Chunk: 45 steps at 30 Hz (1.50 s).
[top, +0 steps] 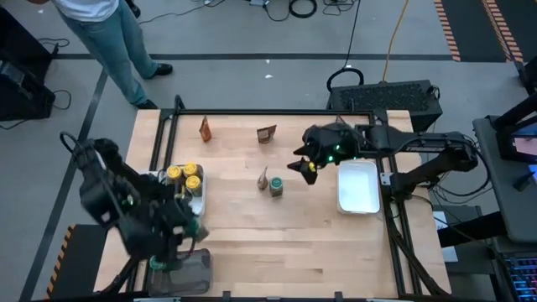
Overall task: Sort spices by type
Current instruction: Put the top left green seasoning bottle into the black bin
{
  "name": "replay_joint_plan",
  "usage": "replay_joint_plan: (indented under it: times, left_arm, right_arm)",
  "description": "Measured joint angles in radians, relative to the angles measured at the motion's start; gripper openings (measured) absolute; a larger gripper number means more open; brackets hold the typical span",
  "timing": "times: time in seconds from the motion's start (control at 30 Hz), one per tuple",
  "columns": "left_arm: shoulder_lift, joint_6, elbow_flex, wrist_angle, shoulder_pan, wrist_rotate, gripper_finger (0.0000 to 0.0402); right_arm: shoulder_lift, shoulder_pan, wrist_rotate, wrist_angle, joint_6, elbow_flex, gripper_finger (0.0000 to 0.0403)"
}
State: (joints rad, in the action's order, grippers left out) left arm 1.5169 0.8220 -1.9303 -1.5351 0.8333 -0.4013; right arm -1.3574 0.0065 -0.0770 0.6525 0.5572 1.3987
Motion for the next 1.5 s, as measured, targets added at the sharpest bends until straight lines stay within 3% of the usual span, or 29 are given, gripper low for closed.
replay_joint_plan:
  times: [0.33, 0.73, 1.17, 1.5]
  left_arm:
    - [0.001, 0.16, 0.301, 0.093, 0.168, 0.018, 0.0217]
    - [0.001, 0.142, 0.59, 0.377, 0.261, 0.128, 0.0217]
    - [0.001, -0.102, 0.71, 0.459, 0.283, 0.147, 0.0217]
    - [0.002, -0.131, 0.714, 0.537, 0.283, 0.163, 0.0217]
  right_arm:
    - [-0.099, 0.124, -0.057, 0.001, 0.11, 0.0, 0.0265]
    - [-0.147, 0.16, -0.056, 0.007, 0.119, 0.0, 0.0265]
    - [-0.142, 0.159, -0.054, 0.014, 0.093, 0.0, 0.0265]
    - [-0.142, 0.159, -0.053, 0.022, 0.085, 0.0, 0.0265]
